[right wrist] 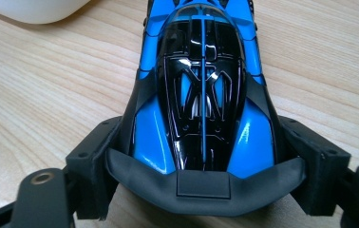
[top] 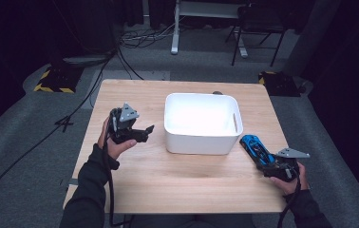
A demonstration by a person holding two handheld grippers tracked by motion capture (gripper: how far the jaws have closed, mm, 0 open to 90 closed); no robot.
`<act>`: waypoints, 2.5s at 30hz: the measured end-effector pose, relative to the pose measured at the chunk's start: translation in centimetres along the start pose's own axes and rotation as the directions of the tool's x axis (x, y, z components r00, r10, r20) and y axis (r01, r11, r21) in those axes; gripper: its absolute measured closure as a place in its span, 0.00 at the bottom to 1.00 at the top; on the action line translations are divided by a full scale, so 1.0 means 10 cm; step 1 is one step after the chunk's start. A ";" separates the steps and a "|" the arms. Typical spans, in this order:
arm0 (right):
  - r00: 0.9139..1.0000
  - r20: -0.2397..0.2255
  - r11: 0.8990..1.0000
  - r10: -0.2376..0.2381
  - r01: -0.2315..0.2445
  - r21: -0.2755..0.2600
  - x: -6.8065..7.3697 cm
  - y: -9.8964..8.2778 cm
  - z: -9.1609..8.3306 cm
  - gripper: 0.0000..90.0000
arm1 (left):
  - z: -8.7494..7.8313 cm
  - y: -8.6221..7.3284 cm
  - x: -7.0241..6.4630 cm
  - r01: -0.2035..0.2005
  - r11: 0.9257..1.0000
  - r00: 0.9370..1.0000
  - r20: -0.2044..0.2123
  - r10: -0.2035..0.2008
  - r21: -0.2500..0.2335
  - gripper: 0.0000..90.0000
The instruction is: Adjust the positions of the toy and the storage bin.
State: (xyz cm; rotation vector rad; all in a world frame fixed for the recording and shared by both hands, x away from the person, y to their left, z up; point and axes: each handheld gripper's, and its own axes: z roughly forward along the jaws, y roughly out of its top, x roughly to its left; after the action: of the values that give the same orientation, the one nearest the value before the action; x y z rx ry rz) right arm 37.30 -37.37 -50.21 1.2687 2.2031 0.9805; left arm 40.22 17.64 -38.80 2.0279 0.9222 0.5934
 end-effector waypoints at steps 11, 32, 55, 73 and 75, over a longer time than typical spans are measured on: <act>1.000 0.018 1.000 -0.013 0.013 -0.022 0.02 -0.01 -0.02 0.27 | 0.03 -0.67 -0.34 -0.121 0.985 0.992 0.038 0.117 0.121 0.20; 0.998 -0.055 0.974 0.022 -0.034 -0.223 -0.05 0.21 -0.30 0.27 | 0.23 -1.20 -0.29 -0.012 0.976 0.990 0.140 -0.019 0.215 0.18; 0.997 -0.077 0.956 -0.026 0.002 -0.293 0.00 0.64 -0.37 0.27 | 0.23 -1.20 -0.30 -0.005 0.976 0.990 0.141 -0.026 0.216 0.18; 0.993 -0.116 0.956 -0.037 0.001 -0.293 0.02 0.89 -0.35 0.27 | 0.23 -1.20 -0.30 -0.010 0.977 0.990 0.137 -0.019 0.215 0.18; 0.992 -0.118 0.955 -0.037 0.000 -0.296 0.00 0.91 -0.35 0.27 | 0.23 -1.20 -0.30 -0.010 0.977 0.991 0.135 -0.019 0.213 0.18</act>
State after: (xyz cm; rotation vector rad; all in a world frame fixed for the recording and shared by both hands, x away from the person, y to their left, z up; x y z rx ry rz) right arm 40.25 -35.55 -41.04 1.0737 2.0523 1.3553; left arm 35.16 19.05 -50.21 2.2265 0.9410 0.3593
